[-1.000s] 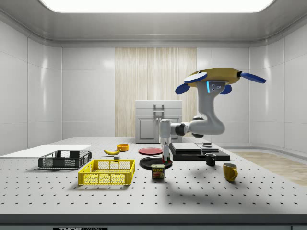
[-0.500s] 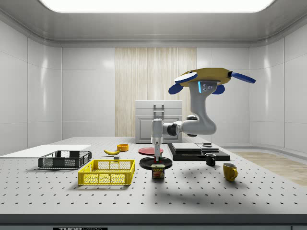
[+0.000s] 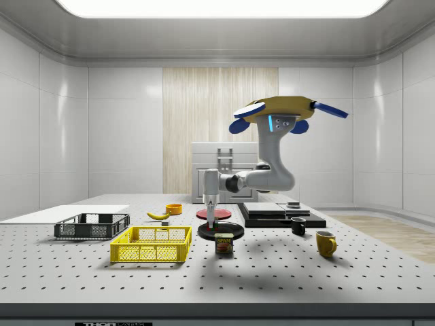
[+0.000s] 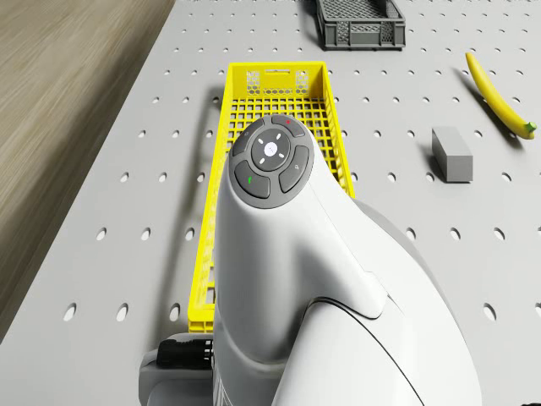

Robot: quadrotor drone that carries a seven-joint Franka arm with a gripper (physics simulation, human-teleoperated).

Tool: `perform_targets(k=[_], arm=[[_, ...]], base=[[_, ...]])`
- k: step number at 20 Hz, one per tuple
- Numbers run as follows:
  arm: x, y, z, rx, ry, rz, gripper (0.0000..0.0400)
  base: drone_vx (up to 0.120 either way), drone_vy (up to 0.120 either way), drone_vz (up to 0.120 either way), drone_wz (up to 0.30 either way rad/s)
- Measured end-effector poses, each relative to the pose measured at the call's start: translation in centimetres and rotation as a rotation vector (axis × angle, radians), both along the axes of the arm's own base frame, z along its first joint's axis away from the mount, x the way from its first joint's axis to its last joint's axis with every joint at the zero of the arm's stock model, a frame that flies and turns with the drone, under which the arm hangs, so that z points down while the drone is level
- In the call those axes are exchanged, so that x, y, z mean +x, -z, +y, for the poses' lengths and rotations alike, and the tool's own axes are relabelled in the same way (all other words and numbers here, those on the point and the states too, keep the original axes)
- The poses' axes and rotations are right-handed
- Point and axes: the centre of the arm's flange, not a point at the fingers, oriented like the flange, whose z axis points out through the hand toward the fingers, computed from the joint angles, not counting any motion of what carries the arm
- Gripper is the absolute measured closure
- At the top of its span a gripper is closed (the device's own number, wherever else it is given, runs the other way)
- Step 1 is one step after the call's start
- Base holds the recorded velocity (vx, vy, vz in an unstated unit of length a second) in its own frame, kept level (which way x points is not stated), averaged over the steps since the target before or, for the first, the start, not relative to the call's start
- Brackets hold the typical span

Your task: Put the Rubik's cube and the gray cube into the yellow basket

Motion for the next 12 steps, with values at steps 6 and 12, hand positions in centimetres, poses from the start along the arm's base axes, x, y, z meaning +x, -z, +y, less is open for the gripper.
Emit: perform_targets(k=[6, 12], arm=[[0.00, 0.00, 0.00, 0.000, 0.000, 0.000, 0.0079], [0.00, 0.00, 0.00, 0.000, 0.000, 0.000, 0.0079]], base=[[0.120, 0.000, 0.000, 0.000], [0.120, 0.000, 0.000, 0.000]])
